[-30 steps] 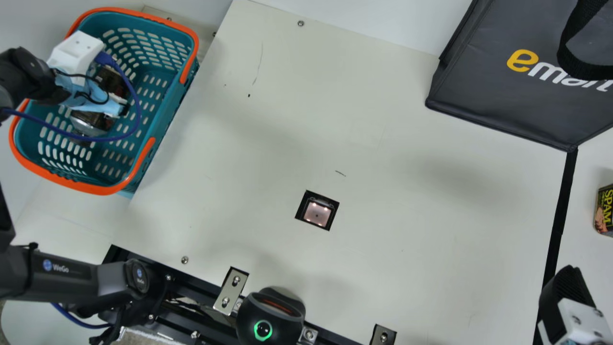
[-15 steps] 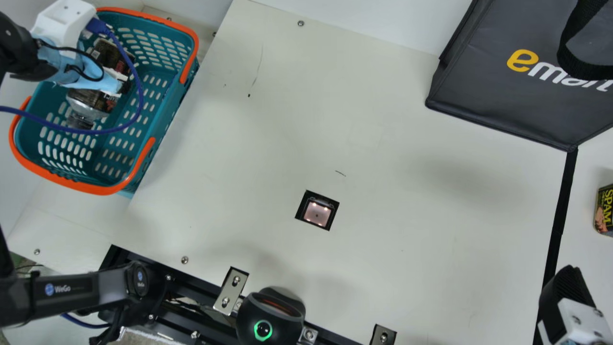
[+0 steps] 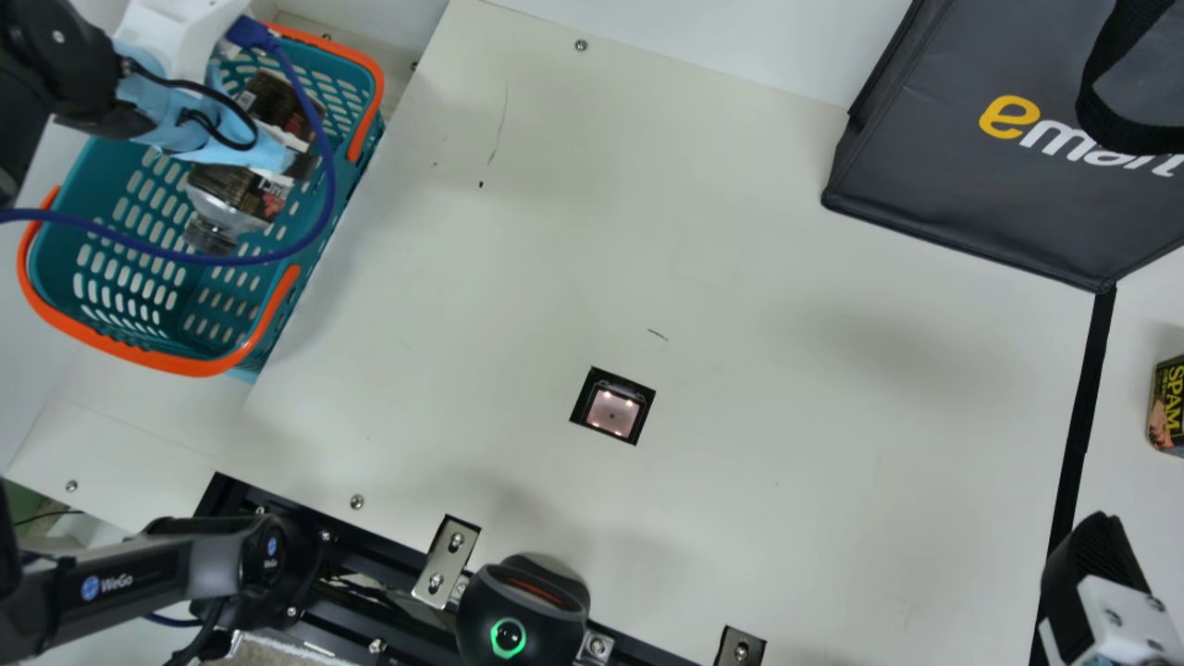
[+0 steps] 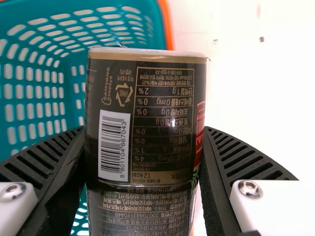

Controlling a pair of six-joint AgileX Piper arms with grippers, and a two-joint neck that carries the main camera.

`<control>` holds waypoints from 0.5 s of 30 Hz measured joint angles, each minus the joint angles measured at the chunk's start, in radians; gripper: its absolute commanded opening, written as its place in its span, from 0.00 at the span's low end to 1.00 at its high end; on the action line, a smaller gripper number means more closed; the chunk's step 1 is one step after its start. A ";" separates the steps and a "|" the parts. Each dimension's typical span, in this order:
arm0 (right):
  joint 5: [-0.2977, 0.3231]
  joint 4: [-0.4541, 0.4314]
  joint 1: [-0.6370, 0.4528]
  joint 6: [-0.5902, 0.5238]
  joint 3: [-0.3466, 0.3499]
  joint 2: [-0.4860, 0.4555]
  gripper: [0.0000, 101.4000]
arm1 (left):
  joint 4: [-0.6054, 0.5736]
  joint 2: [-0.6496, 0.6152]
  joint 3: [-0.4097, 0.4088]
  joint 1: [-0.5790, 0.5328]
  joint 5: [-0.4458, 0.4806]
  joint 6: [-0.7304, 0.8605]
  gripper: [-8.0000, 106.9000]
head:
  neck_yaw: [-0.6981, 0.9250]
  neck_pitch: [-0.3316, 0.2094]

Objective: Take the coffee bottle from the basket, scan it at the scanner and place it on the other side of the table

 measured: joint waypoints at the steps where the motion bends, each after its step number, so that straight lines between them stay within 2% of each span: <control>1: 0.000 0.000 0.000 0.000 0.000 0.000 0.94 | 0.007 0.002 -0.004 -0.016 0.003 -0.020 0.00 | 0.000 0.000; 15: 0.000 0.000 0.000 0.000 0.000 0.000 0.94 | 0.105 0.097 -0.054 -0.290 0.028 -0.414 0.00 | 0.000 0.000</control>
